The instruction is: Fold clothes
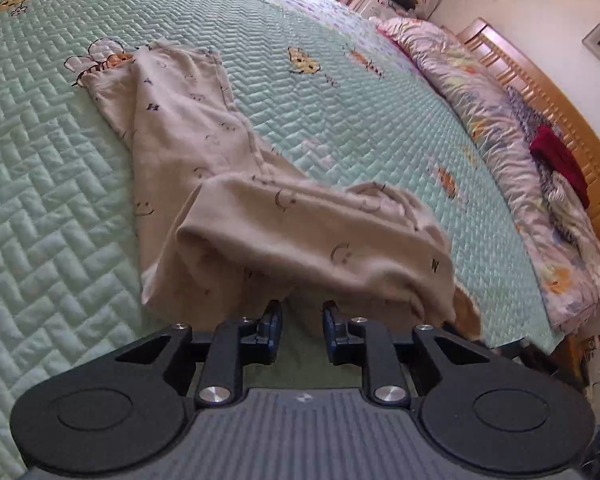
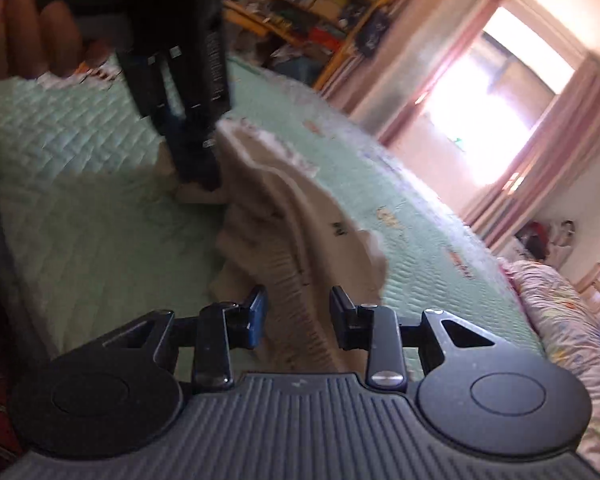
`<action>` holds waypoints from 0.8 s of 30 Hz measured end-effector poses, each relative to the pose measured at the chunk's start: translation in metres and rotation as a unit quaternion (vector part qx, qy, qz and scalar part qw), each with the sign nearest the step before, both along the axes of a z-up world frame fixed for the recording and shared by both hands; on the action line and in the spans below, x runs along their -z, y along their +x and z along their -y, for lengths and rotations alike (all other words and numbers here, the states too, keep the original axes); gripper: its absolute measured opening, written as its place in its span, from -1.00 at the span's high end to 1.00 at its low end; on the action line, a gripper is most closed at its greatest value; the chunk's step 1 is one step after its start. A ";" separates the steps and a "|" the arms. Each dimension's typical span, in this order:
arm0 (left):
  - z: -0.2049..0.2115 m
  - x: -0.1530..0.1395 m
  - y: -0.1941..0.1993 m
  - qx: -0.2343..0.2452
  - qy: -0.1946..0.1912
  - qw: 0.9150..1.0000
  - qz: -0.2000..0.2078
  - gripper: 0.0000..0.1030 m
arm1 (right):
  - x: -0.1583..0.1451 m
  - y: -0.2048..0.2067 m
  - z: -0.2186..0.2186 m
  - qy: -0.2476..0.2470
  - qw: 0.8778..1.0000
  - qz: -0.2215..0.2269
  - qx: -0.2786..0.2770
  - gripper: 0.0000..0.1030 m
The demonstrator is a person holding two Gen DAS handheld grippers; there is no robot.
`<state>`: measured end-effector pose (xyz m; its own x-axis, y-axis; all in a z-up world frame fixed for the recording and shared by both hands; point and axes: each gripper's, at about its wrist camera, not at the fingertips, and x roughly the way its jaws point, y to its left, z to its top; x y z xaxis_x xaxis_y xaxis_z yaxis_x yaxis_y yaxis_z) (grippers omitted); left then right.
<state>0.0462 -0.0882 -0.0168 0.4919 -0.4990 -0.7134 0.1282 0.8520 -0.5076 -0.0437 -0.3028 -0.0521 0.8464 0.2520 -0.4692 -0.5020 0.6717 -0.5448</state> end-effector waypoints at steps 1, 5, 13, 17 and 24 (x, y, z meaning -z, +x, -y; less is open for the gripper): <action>0.000 -0.001 0.003 -0.005 -0.004 1.000 0.004 0.55 | 0.005 0.003 -0.003 -0.009 1.000 -0.001 0.001 0.33; 0.002 -0.003 0.021 -0.032 -0.003 0.999 0.008 0.55 | 0.012 0.008 -0.010 -0.011 1.000 -0.017 0.003 0.71; 0.014 -0.032 0.067 -0.073 0.029 0.996 0.032 1.00 | -0.010 -0.029 -0.025 0.032 0.998 0.003 -0.056 0.82; 0.031 -0.103 0.069 -0.056 0.054 0.986 0.147 1.00 | -0.035 -0.038 -0.025 0.138 0.985 -0.044 -0.098 0.84; 0.072 -0.158 0.084 0.032 0.086 0.981 0.170 0.78 | -0.065 -0.020 0.014 0.292 0.953 -0.067 -0.041 0.84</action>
<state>0.1301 -0.1605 0.1417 0.6869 -0.4233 -0.5907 0.3216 0.9060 -0.2752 -0.0639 -0.3168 0.0130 0.7556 0.5656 -0.3304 -0.6038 0.7969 -0.0168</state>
